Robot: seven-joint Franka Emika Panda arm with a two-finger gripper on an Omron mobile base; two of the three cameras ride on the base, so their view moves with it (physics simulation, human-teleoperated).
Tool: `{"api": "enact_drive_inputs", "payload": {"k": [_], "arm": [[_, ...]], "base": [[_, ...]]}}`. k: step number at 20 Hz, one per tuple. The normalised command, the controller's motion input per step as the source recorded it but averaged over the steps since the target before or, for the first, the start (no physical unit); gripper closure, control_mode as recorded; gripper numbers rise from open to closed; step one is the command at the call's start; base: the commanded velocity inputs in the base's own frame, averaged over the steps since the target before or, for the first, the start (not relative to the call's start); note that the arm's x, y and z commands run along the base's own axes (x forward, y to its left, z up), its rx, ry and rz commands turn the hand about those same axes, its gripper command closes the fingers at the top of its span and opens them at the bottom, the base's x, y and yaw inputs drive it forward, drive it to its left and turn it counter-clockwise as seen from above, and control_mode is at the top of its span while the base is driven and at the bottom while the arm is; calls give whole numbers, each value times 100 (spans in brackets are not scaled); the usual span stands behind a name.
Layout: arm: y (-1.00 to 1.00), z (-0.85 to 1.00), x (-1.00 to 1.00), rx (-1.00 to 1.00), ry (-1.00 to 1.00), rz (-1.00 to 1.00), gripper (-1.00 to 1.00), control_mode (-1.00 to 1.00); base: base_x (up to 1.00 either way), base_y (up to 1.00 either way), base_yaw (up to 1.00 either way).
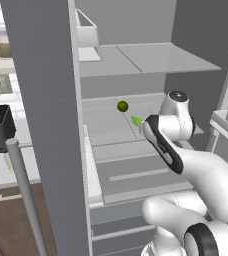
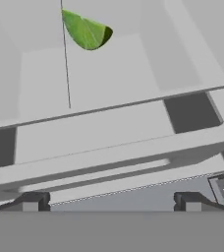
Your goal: Grab a lemon wedge from the fridge and one ice cube from the ice bowl, and put them in the glass of lemonade.
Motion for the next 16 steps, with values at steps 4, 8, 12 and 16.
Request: {"api": "enact_drive_inputs", "payload": {"k": [4,8,12,16], "arm": [[0,0,95,0,0,6,-100,-100],[0,0,96,0,2,8,-100,-100],[-17,0,35,0,11,8,-100,-100],[-25,0,0,0,-1,10,-100,-100]], "base": [[0,0,0],[0,0,0],[0,0,0],[0,0,0]]}}
